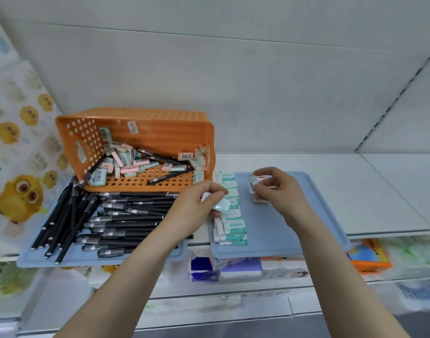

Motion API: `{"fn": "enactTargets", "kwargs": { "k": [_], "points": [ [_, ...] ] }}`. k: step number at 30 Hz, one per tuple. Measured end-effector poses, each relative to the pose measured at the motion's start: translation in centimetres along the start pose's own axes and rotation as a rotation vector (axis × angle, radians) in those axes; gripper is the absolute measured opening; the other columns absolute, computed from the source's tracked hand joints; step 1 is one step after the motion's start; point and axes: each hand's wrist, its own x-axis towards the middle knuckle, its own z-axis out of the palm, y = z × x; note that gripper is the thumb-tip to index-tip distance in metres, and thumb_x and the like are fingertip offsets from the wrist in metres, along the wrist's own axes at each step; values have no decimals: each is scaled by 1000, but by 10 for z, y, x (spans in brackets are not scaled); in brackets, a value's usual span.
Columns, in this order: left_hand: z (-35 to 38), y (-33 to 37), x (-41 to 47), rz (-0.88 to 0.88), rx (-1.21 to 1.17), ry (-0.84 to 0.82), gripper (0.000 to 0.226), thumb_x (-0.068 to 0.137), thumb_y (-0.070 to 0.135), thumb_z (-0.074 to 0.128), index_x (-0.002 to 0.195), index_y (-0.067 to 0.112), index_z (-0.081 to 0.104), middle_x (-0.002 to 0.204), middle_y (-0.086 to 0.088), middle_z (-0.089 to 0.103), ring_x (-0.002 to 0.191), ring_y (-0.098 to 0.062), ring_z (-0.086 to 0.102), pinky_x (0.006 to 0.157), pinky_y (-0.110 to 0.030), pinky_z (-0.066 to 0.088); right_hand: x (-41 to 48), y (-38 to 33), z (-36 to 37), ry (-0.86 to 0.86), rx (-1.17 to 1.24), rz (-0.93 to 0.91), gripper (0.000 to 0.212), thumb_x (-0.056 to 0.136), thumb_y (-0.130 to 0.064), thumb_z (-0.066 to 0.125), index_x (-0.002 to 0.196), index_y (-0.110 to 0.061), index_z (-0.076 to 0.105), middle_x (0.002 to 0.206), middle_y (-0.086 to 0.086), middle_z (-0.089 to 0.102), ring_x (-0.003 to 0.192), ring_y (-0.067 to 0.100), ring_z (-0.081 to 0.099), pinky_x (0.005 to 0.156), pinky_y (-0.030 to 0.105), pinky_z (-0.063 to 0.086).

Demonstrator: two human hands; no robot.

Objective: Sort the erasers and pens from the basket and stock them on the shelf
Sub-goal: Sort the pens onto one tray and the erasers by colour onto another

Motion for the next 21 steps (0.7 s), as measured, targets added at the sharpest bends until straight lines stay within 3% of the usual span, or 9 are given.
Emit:
{"fn": "enactTargets", "kwargs": {
  "k": [4, 6, 8, 9, 11, 15, 18, 21],
  "points": [
    [-9, -2, -2, -62, -131, -46, 24, 95, 7, 56, 112, 21, 64, 125, 7, 60, 97, -11, 69, 88, -33, 56, 18, -3, 9, 13, -136, -37, 29, 89, -2, 58, 105, -24, 69, 78, -2, 63, 63, 4, 66, 58, 20, 52],
    [-13, -3, -2, -63, -146, -45, 31, 92, 4, 60, 117, 22, 62, 126, 2, 61, 102, -9, 67, 93, -41, 54, 27, -2, 8, 22, -89, -48, 35, 89, 0, 56, 109, -27, 68, 80, -2, 64, 66, 7, 64, 63, 24, 50],
    [-15, -4, -2, -47, -141, -31, 31, 93, 6, 60, 118, 23, 60, 126, 0, 61, 99, -10, 69, 91, -44, 55, 32, 3, -1, 51, 5, -31, 37, 89, 1, 57, 110, -27, 68, 84, 2, 67, 73, 13, 64, 73, 31, 52],
    [-15, -3, -2, -38, -160, -22, 29, 93, 6, 59, 118, 21, 60, 123, -4, 62, 94, -12, 70, 86, -38, 57, 33, 6, -8, 58, 40, -18, 36, 89, 2, 59, 110, -26, 68, 86, 3, 69, 75, 14, 64, 75, 30, 53],
    [-11, -1, 0, -17, -198, -6, 26, 94, 5, 57, 118, 17, 59, 114, -11, 65, 83, -14, 71, 76, -25, 56, 32, 12, -22, 52, 96, 15, 33, 87, 3, 63, 112, -19, 67, 84, 1, 70, 72, 9, 65, 68, 23, 54],
    [5, 5, 10, 31, -146, -13, 24, 94, 8, 59, 117, 16, 60, 105, -12, 66, 74, -16, 69, 68, -23, 54, 24, 19, -50, 92, 79, 28, 22, 87, 0, 66, 101, -16, 72, 84, 1, 71, 73, 12, 62, 61, 18, 50],
    [19, 10, 19, 48, -109, -16, 22, 92, 11, 62, 114, 18, 61, 98, -8, 69, 73, -15, 68, 65, -24, 54, 19, 22, -79, 156, -111, -3, 21, 88, -3, 64, 95, -20, 74, 89, -2, 72, 76, 8, 62, 62, 19, 47],
    [34, 16, 25, 56, -67, 11, 22, 92, 11, 63, 113, 17, 62, 100, -5, 68, 72, -15, 68, 64, -23, 55, 14, 25, -103, 35, -411, 27, 21, 86, -7, 65, 89, -24, 75, 86, -4, 72, 72, 8, 59, 64, 20, 44]
  ]
}}
